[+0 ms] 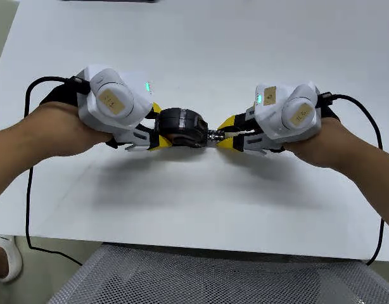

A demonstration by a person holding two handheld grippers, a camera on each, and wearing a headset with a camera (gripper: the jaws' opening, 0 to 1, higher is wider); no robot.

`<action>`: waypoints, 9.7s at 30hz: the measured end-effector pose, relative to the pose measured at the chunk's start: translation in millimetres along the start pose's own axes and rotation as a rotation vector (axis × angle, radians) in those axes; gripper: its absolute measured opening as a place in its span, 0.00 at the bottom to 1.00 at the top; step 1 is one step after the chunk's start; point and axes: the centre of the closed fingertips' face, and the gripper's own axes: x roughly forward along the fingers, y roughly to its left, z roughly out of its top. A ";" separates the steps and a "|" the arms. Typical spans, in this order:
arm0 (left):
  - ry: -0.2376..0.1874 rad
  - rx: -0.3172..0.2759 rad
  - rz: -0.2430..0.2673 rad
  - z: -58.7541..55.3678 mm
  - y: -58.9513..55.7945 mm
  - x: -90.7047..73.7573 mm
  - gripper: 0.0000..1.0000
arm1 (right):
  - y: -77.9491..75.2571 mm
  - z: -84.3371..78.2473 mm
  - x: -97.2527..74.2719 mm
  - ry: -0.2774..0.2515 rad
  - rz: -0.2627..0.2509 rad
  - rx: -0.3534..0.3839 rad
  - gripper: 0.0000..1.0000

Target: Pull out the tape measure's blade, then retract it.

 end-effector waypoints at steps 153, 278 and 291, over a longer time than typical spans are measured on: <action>0.004 -0.006 -0.001 2.3 -1.0 1.4 0.24 | -1.9 -105.0 -109.3 0.210 -0.072 0.051 0.08; 0.015 -0.028 0.018 2.6 -4.3 6.8 0.34 | 4.8 -147.6 -150.7 0.402 -0.051 0.104 0.16; 0.019 -0.014 0.023 0.6 -5.5 4.4 0.38 | 3.8 -140.2 -149.4 0.365 -0.074 0.149 0.22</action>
